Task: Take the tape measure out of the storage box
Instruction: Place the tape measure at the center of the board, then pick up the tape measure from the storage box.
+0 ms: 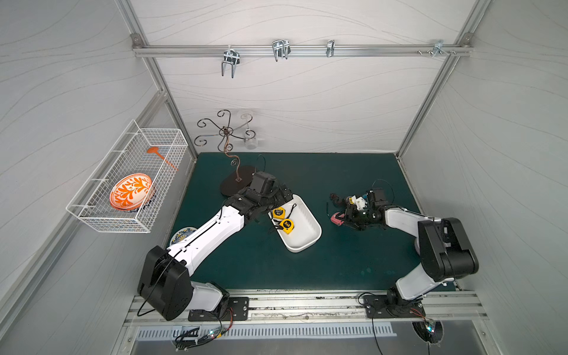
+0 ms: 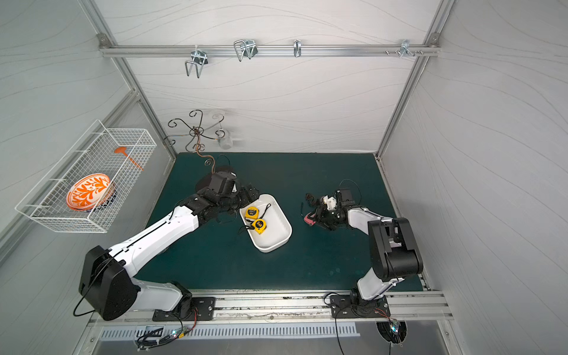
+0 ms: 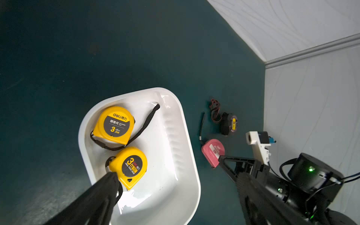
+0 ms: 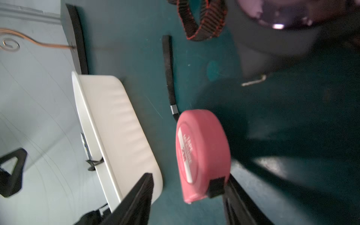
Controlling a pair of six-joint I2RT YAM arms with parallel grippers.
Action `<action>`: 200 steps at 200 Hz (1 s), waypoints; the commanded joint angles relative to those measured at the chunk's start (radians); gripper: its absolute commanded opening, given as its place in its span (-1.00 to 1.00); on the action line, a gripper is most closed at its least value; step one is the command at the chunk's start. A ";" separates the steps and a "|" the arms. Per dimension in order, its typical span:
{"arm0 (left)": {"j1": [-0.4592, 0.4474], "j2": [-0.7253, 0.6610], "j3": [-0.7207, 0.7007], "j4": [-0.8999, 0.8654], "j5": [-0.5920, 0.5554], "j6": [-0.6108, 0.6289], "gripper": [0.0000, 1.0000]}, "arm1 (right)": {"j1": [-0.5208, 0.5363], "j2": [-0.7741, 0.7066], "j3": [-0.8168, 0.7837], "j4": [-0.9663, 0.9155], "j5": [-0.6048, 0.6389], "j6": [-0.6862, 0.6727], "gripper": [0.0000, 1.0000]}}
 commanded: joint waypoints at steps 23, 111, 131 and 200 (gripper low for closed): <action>0.000 0.110 0.172 -0.212 0.048 0.231 1.00 | -0.005 -0.120 0.005 -0.057 0.018 -0.048 0.58; -0.159 0.280 0.297 -0.528 -0.190 0.506 0.89 | -0.006 -0.241 0.078 -0.200 0.036 -0.103 0.97; -0.167 0.324 0.316 -0.560 -0.232 0.541 0.84 | -0.017 -0.247 0.078 -0.199 0.035 -0.104 0.98; -0.167 0.471 0.406 -0.533 -0.147 0.586 0.74 | -0.087 -0.282 0.056 -0.194 -0.006 -0.103 0.98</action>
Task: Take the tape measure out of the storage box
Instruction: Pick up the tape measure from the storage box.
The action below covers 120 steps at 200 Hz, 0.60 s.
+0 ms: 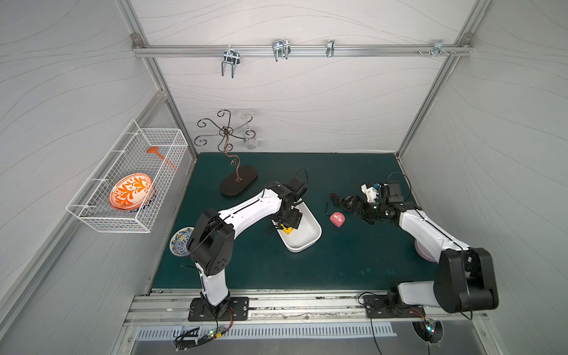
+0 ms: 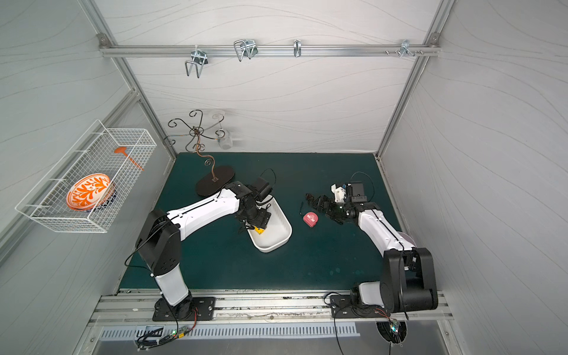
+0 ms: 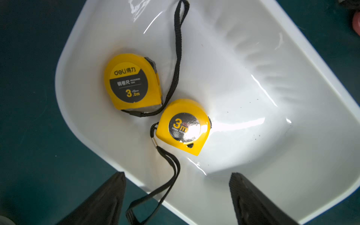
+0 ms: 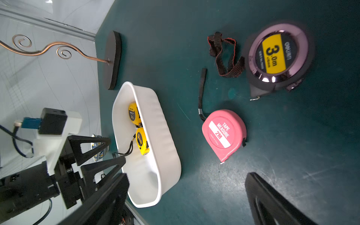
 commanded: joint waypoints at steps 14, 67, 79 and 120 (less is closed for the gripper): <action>0.001 0.075 0.095 -0.003 0.019 0.034 0.73 | -0.025 -0.031 -0.013 -0.023 -0.037 -0.018 0.97; 0.001 0.163 0.103 -0.011 0.038 0.022 0.59 | -0.048 -0.049 -0.031 -0.006 -0.056 -0.009 0.98; 0.001 0.173 0.096 -0.005 0.045 0.016 0.58 | -0.052 -0.049 -0.031 -0.002 -0.061 -0.008 0.97; 0.006 0.198 0.090 0.019 0.030 0.011 0.60 | -0.057 -0.051 -0.039 0.014 -0.077 0.000 0.97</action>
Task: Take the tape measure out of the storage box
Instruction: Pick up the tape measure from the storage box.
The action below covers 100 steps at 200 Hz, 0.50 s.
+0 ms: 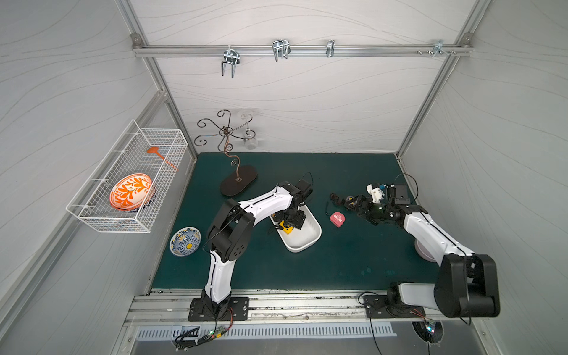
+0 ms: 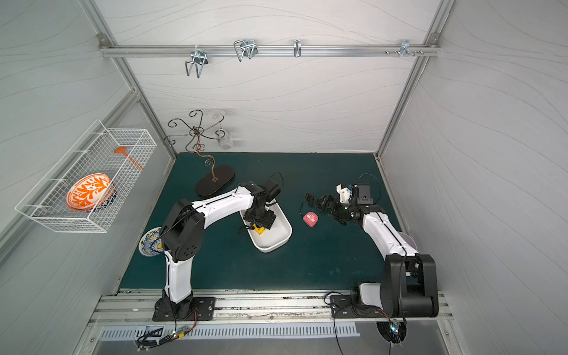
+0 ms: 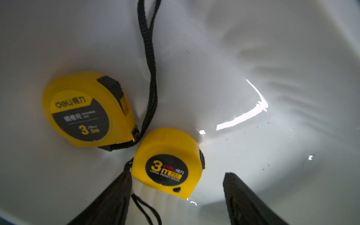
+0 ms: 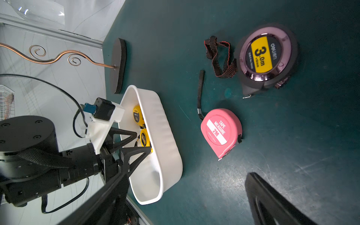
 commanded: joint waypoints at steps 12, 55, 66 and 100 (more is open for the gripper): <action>0.008 0.035 0.019 0.009 -0.003 -0.005 0.60 | -0.010 -0.027 -0.012 0.014 -0.032 0.001 0.97; 0.014 0.072 0.014 0.005 0.010 -0.002 0.60 | -0.019 -0.031 -0.013 0.013 -0.037 0.003 0.98; 0.014 0.079 0.005 0.011 0.012 -0.004 0.60 | -0.019 -0.034 -0.015 0.015 -0.038 0.004 0.97; 0.019 0.086 -0.008 0.043 0.021 -0.019 0.46 | -0.018 -0.039 -0.017 0.022 -0.037 0.008 0.98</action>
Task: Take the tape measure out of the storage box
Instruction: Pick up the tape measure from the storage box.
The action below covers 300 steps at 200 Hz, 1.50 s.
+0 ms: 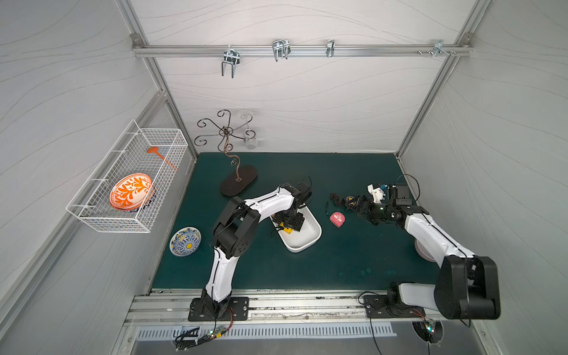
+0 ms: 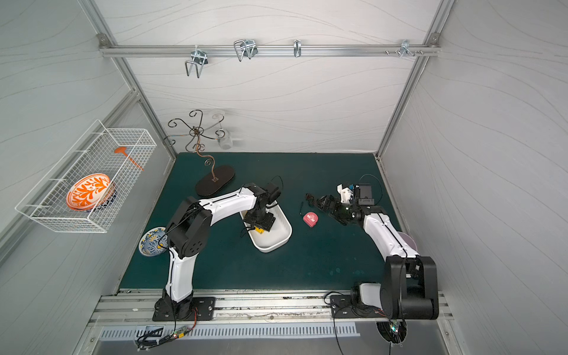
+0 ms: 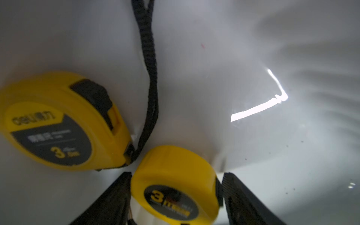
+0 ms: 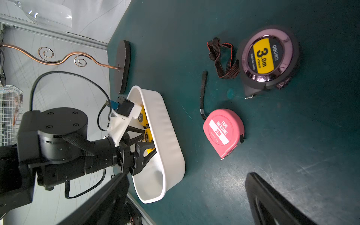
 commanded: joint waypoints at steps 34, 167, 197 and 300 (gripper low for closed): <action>0.005 0.010 0.009 0.033 0.016 -0.028 0.01 | -0.007 -0.032 -0.012 0.010 -0.017 0.004 0.98; 0.060 -0.254 0.039 0.132 0.092 -0.257 -0.85 | 0.071 -0.076 -0.060 0.116 -0.046 0.007 0.98; 0.077 -0.339 -0.019 0.255 0.142 -0.413 -0.90 | 0.139 -0.137 -0.109 0.232 -0.036 0.030 0.97; 0.036 -0.392 -0.017 0.538 0.323 -0.792 -0.99 | 0.442 -0.232 -0.179 0.539 0.309 -0.064 0.94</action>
